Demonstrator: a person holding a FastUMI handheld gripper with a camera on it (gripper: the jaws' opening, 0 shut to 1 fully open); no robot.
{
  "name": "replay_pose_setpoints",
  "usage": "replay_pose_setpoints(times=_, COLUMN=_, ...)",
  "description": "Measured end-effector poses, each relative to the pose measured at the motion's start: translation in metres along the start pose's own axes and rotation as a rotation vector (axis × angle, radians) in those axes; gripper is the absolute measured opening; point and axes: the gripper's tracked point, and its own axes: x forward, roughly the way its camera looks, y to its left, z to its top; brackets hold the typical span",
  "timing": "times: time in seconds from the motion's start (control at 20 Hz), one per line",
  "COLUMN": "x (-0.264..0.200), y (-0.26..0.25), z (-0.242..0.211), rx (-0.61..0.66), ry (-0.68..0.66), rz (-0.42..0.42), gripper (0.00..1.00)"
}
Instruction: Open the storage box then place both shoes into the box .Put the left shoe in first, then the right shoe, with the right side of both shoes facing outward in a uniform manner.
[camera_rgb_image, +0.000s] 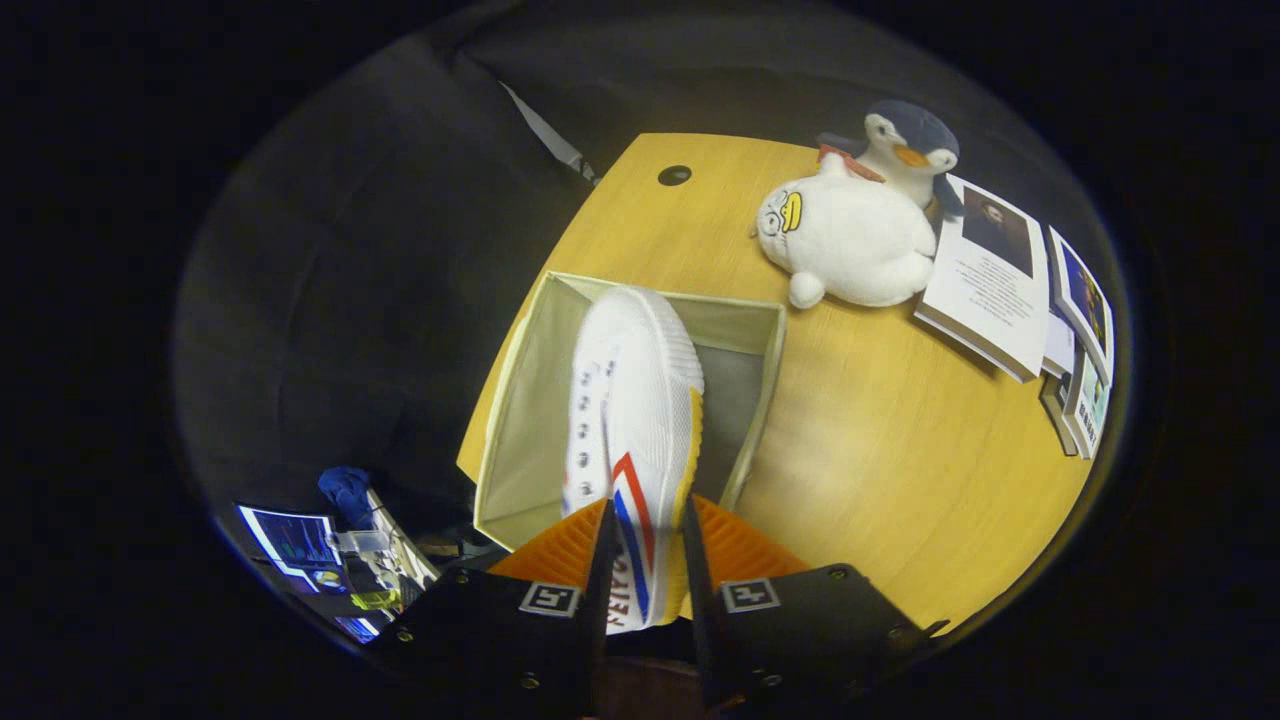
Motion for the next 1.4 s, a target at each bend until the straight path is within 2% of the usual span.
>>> replay_pose_setpoints(times=0.05, x=-0.002, y=-0.006, z=0.006, rx=-0.004, ry=-0.027, rz=-0.005, gripper=0.43)
replay_pose_setpoints(times=0.1, x=-0.006, y=-0.010, z=0.012, rx=-0.013, ry=-0.055, rz=-0.015, gripper=0.59)
replay_pose_setpoints(times=0.15, x=-0.015, y=-0.010, z=0.016, rx=-0.016, ry=-0.077, rz=-0.012, gripper=0.66)
replay_pose_setpoints(times=0.45, x=-0.060, y=-0.021, z=0.010, rx=-0.027, ry=-0.172, rz=0.009, gripper=0.67)
replay_pose_setpoints(times=0.5, x=-0.071, y=-0.026, z=0.010, rx=-0.029, ry=-0.200, rz=0.007, gripper=0.74)
replay_pose_setpoints(times=0.65, x=-0.110, y=-0.043, z=0.005, rx=-0.018, ry=-0.306, rz=0.003, gripper=0.74)
replay_pose_setpoints(times=0.8, x=-0.160, y=-0.088, z=0.011, rx=-0.006, ry=-0.498, rz=-0.103, gripper=0.76)
replay_pose_setpoints(times=0.85, x=-0.183, y=-0.101, z=0.015, rx=0.002, ry=-0.573, rz=-0.149, gripper=0.83)
replay_pose_setpoints(times=0.9, x=-0.201, y=-0.115, z=0.017, rx=0.008, ry=-0.652, rz=-0.198, gripper=0.96)
replay_pose_setpoints(times=1.0, x=-0.249, y=-0.144, z=0.021, rx=0.007, ry=-0.857, rz=-0.317, gripper=0.97)
replay_pose_setpoints(times=1.15, x=-0.312, y=-0.155, z=0.012, rx=-0.021, ry=-1.112, rz=-0.404, gripper=0.97)
replay_pose_setpoints(times=1.3, x=-0.352, y=-0.158, z=-0.005, rx=-0.036, ry=-1.268, rz=-0.455, gripper=0.97)
replay_pose_setpoints(times=1.4, x=-0.373, y=-0.156, z=-0.018, rx=-0.042, ry=-1.321, rz=-0.474, gripper=0.96)
